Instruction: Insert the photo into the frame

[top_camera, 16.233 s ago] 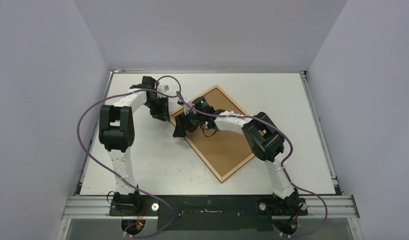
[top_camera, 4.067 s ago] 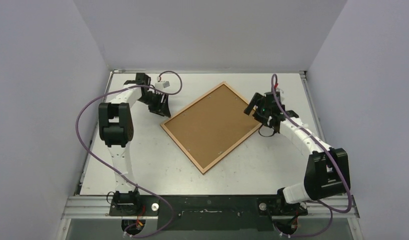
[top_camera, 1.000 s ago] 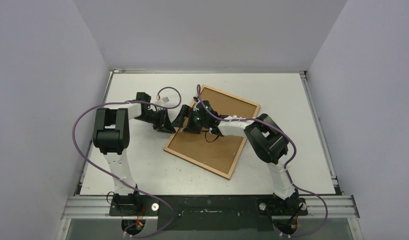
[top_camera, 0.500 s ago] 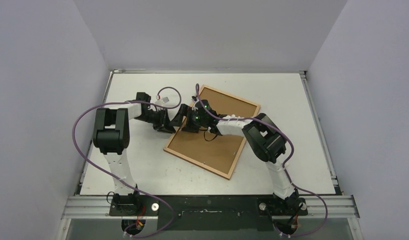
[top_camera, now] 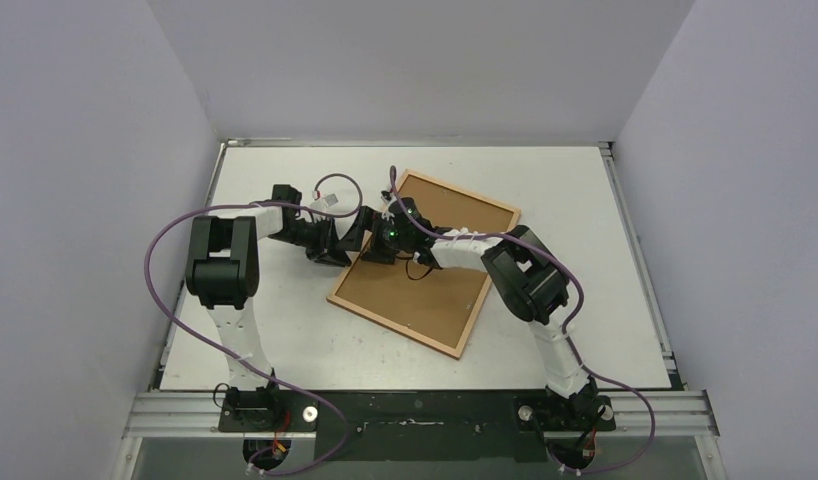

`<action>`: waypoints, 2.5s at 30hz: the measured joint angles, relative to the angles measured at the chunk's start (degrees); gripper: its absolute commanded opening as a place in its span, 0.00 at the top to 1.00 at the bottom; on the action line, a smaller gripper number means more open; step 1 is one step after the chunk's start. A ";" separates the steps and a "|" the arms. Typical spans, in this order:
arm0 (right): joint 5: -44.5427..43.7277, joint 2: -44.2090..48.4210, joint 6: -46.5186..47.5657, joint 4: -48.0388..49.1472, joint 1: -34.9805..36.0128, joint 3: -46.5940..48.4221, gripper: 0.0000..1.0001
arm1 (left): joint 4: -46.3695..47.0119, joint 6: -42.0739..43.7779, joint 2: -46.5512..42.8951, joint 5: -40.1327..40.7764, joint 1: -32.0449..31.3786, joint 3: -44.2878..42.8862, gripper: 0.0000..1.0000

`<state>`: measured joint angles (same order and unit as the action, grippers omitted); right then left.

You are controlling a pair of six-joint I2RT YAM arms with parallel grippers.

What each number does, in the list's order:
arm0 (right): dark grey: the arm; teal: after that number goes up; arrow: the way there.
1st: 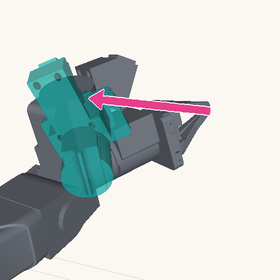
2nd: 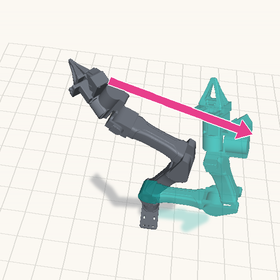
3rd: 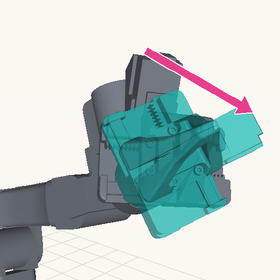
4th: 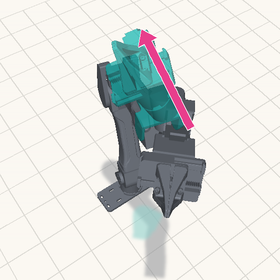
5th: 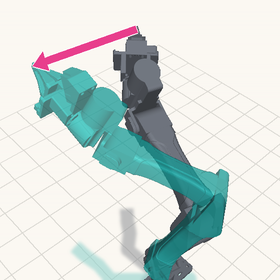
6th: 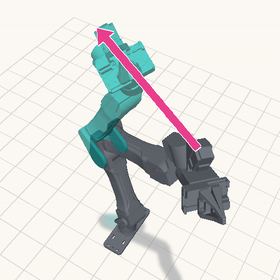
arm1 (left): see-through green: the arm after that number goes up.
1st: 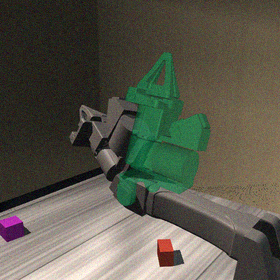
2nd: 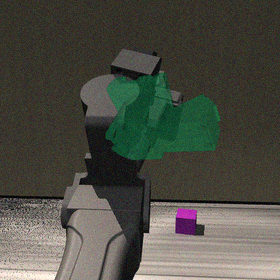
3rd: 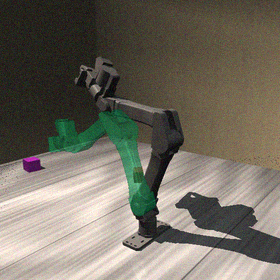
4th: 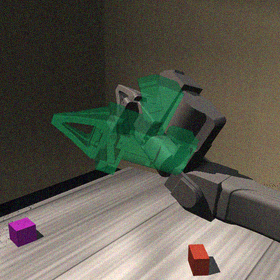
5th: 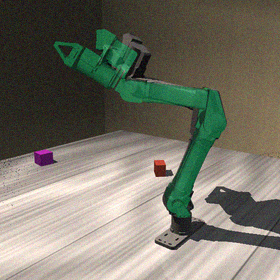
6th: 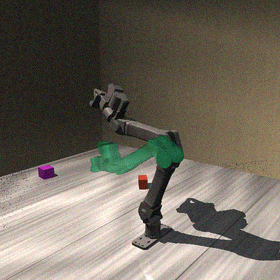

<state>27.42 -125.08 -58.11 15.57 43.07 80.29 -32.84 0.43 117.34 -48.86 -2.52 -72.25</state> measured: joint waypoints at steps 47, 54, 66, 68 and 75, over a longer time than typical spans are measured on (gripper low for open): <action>-0.26 -1.95 6.03 -4.96 -17.88 5.07 0.10 | 8.70 -18.21 10.62 1.57 -5.95 -15.43 0.73; 0.33 -3.76 4.66 -4.55 -17.40 7.39 0.10 | 11.69 -20.81 11.93 2.43 -7.34 -17.40 0.76; 0.57 -4.20 2.91 -4.48 -14.49 7.89 0.10 | 12.92 -21.31 12.66 1.79 -7.82 -17.49 0.79; 0.74 -4.57 2.73 -4.44 -14.03 8.22 0.10 | 12.94 -21.18 12.66 1.81 -7.87 -17.46 0.79; 0.94 -4.94 2.54 -4.46 -13.73 8.92 0.10 | 12.94 -21.11 12.66 1.84 -7.89 -17.46 0.80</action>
<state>28.36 -130.02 -55.57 11.11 29.34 89.21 -19.90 -20.69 129.99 -47.03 -10.41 -89.71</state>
